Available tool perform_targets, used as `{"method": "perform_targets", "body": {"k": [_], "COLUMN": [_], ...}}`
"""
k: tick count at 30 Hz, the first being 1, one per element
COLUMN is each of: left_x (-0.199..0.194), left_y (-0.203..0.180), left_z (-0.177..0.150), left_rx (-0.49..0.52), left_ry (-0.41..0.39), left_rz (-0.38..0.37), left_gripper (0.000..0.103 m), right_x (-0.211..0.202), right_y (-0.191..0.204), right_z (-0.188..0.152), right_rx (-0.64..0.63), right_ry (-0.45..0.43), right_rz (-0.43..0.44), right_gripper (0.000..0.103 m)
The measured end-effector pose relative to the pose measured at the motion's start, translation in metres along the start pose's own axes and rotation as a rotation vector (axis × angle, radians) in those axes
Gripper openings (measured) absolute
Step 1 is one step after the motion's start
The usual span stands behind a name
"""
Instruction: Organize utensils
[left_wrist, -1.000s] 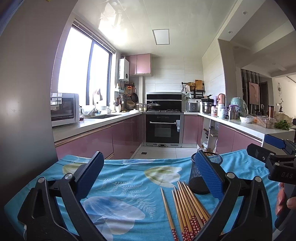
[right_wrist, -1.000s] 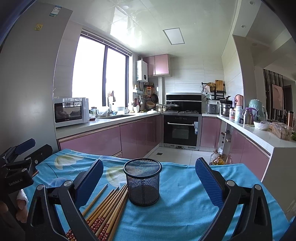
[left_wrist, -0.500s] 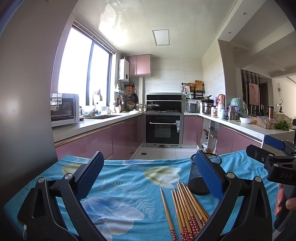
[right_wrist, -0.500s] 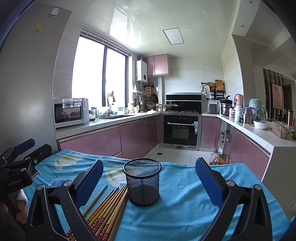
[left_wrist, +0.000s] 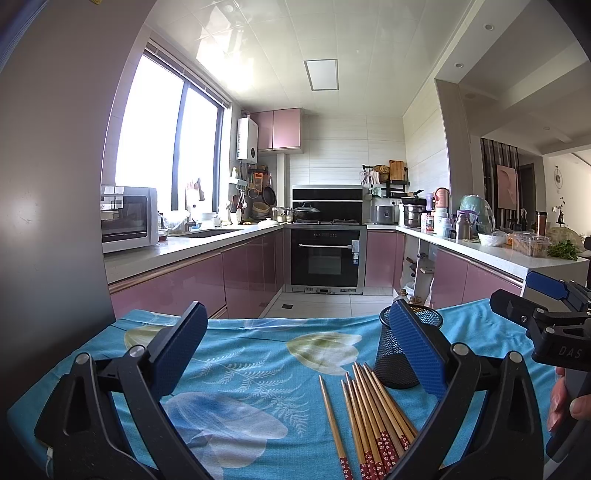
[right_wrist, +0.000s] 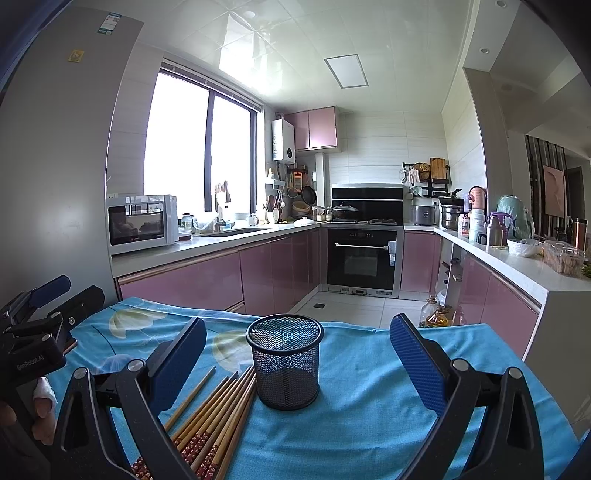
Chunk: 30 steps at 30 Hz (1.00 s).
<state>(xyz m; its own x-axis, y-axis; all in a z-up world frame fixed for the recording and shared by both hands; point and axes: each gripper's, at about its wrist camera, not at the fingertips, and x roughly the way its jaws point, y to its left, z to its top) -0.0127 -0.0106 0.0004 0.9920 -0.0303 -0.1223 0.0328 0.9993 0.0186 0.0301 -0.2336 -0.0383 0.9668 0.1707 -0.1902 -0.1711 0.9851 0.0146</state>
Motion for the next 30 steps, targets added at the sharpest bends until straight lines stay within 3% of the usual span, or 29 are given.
{"method": "perform_targets", "body": {"k": [30], "left_x": [-0.0016], "left_y": [-0.0023], "left_z": [0.0004], "left_rx": [0.0], "left_ry": [0.0], "left_rz": [-0.001], "left_gripper": [0.097], "right_x": [0.0004], "right_y": [0.0013], "right_z": [-0.0012], "right_rx": [0.004], "right_ry": [0.008], "right_rz": [0.004], "right_gripper": [0.096]}}
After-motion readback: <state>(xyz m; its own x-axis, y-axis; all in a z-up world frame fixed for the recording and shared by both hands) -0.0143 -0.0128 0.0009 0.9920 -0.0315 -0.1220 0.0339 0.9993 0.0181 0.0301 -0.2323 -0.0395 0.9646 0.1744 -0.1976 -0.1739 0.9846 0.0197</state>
